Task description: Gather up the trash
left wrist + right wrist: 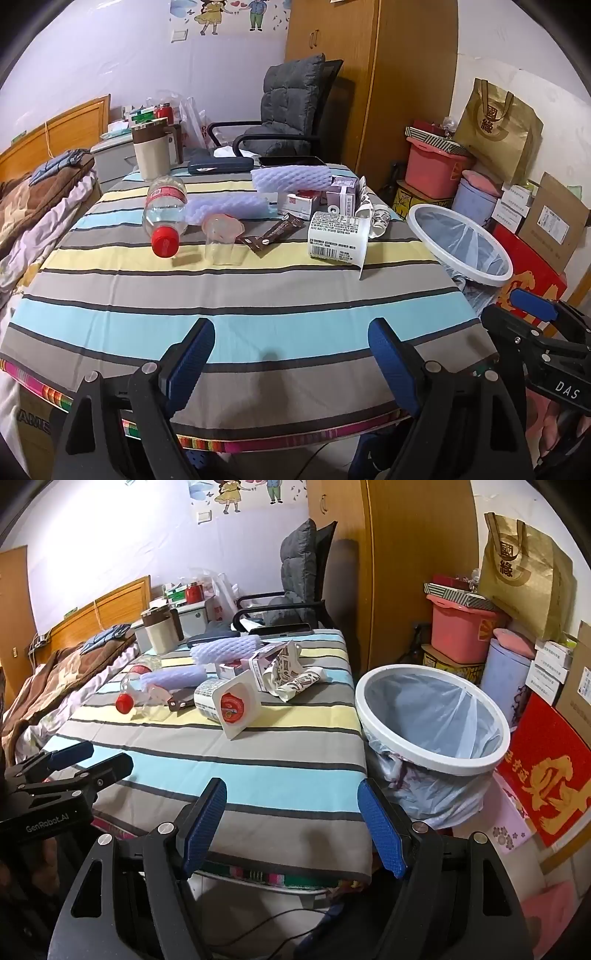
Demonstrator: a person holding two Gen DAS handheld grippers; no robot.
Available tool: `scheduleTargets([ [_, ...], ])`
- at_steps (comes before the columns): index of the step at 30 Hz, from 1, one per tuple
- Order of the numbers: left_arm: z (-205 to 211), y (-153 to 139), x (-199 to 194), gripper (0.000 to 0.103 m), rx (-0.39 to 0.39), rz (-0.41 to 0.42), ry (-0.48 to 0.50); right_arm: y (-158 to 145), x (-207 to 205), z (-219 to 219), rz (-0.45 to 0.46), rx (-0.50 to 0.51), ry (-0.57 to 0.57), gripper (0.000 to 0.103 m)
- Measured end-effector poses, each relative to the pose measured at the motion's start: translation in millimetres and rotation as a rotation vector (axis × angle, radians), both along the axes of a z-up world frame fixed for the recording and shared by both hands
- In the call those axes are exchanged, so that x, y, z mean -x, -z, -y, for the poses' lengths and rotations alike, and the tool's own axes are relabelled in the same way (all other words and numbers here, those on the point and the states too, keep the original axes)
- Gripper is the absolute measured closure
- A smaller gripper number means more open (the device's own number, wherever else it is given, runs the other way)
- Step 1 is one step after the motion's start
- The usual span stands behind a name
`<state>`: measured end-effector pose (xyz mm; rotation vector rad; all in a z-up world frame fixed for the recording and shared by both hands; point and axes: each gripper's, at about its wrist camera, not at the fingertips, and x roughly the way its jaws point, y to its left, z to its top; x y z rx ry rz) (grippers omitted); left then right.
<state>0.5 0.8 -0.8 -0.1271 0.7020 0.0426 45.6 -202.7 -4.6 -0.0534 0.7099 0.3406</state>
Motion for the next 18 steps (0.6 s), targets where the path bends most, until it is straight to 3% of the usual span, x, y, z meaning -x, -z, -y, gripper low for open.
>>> scheduleTargets([
  [18,4.9,-1.8,4.2,0.018,-0.006,0.005,0.008,-0.9,3.4,1.2,0.002,0.001,0.007,0.028],
])
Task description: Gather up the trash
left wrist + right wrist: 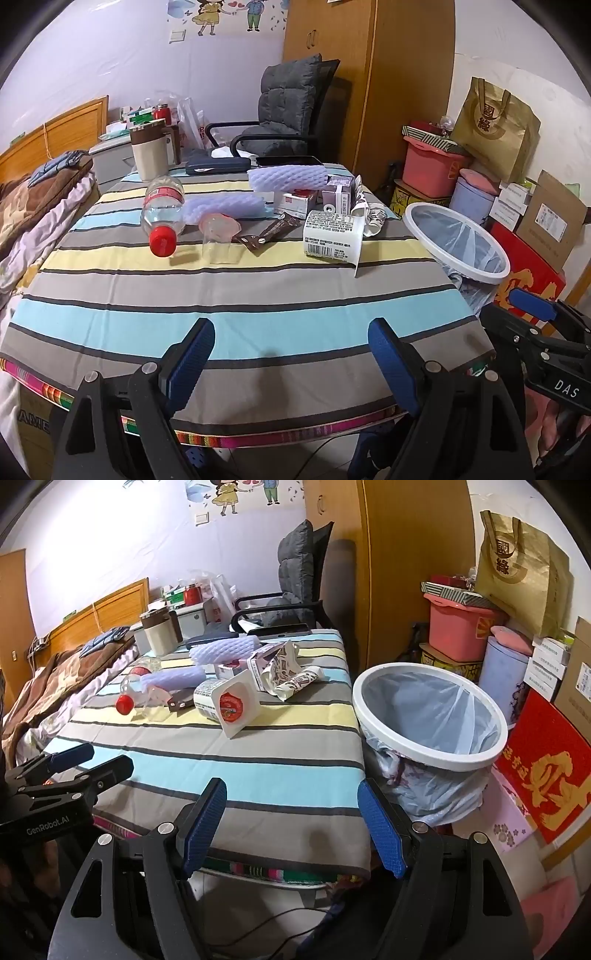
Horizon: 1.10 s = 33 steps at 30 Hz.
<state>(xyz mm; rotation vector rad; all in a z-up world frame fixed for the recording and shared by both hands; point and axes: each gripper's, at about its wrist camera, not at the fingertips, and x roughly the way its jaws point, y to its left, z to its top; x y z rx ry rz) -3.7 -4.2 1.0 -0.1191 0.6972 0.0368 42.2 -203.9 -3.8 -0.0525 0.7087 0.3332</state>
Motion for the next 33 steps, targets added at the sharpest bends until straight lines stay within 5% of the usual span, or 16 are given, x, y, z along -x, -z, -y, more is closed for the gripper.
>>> scheduleTargets([
  [33,-2.8,0.4,-0.2,0.018,0.01,-0.004,-0.005,0.7,-0.1,-0.2,-0.002,-0.004,0.001,0.028],
])
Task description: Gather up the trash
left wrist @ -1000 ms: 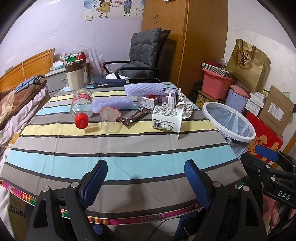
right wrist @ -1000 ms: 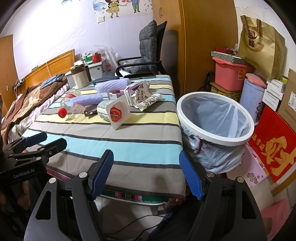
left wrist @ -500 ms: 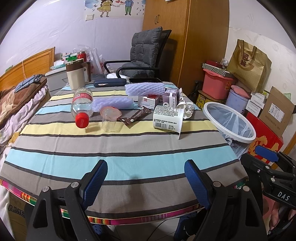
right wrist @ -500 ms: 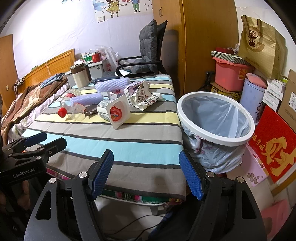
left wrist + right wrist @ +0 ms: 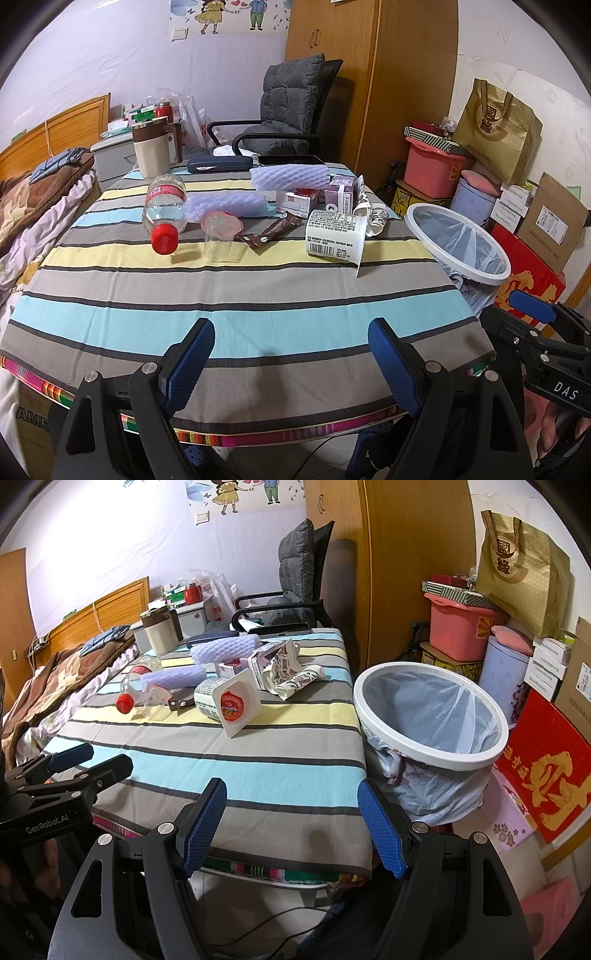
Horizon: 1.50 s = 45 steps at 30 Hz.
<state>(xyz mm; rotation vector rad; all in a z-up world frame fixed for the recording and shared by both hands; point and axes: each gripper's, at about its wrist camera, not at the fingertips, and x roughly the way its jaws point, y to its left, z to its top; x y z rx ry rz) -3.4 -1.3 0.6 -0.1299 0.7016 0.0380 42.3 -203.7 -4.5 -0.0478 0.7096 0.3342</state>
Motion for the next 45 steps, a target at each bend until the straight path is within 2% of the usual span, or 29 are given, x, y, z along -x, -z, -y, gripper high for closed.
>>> scheduleTargets([
  [39,-1.9,3.8,-4.3,0.018,-0.003,-0.009,0.006,2.2,-3.9,0.2,-0.004,-0.001,-0.002,0.028],
  [45,3.1,5.2,-18.2,0.018,-0.041,-0.007,0.021,3.2,-15.2,-0.2,-0.012,-0.012,-0.023,0.028],
])
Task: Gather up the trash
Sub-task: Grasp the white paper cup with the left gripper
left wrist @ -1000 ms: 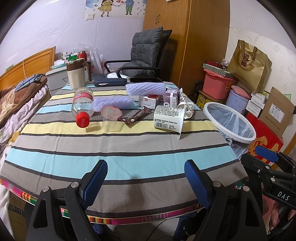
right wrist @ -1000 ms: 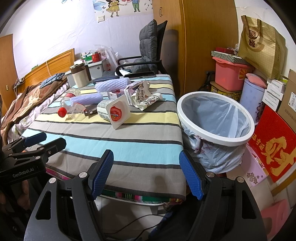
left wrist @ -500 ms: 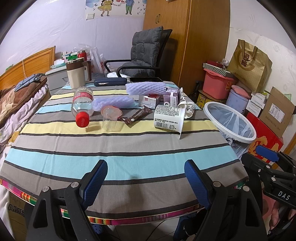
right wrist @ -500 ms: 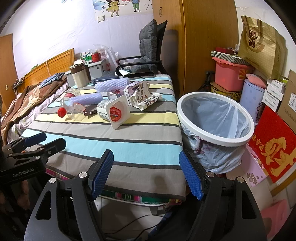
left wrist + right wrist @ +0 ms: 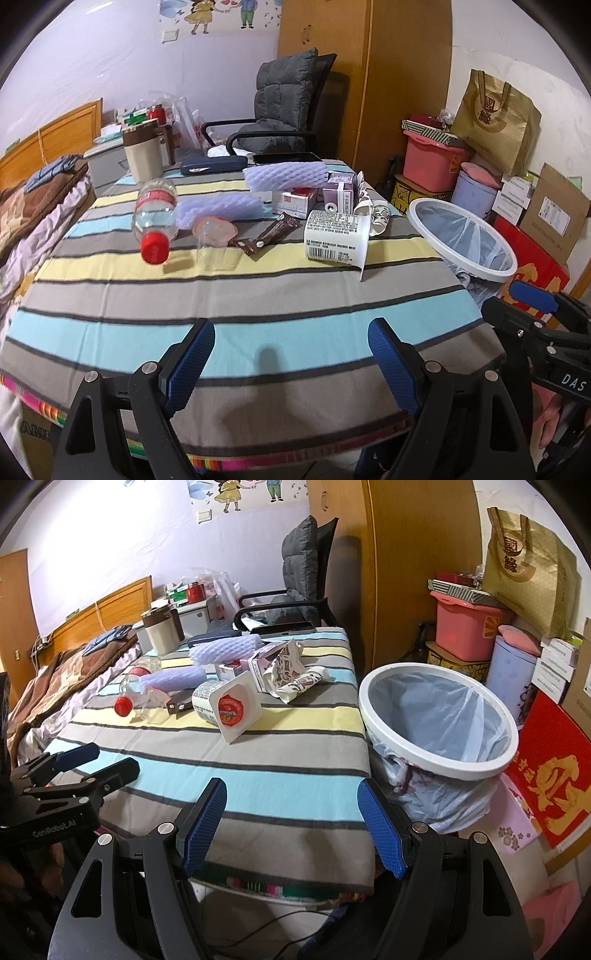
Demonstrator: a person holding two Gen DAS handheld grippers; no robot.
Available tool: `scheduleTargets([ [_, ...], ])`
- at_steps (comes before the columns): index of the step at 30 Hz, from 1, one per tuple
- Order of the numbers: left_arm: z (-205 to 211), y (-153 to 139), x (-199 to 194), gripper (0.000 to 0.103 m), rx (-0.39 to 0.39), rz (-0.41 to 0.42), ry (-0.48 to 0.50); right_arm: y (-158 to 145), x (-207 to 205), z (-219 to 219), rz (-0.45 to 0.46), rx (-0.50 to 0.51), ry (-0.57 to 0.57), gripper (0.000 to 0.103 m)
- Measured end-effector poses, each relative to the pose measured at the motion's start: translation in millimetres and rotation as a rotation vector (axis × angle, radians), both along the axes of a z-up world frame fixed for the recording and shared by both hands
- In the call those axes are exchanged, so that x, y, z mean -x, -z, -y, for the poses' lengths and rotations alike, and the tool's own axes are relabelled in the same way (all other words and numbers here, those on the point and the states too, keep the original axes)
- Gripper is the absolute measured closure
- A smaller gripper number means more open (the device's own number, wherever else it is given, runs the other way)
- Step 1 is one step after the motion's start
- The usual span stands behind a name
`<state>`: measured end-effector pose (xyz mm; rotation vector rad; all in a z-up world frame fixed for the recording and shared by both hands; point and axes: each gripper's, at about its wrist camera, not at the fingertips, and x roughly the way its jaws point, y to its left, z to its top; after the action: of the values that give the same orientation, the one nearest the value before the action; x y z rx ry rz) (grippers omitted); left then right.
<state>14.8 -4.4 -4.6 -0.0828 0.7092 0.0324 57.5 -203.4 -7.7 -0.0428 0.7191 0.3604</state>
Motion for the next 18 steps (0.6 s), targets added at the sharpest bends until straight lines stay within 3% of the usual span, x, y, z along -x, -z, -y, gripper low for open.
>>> scheduleTargets([
  [9,4.8,0.4,-42.6,0.018,0.054,-0.019,0.059,-3.5,-18.8,-0.7,0.007,-0.006,-0.001,0.028],
  [18,17.7,0.9,-88.3,0.018,0.056,0.003,0.089,-3.6,-38.9,4.8,-0.005,-0.021,0.005,0.028],
])
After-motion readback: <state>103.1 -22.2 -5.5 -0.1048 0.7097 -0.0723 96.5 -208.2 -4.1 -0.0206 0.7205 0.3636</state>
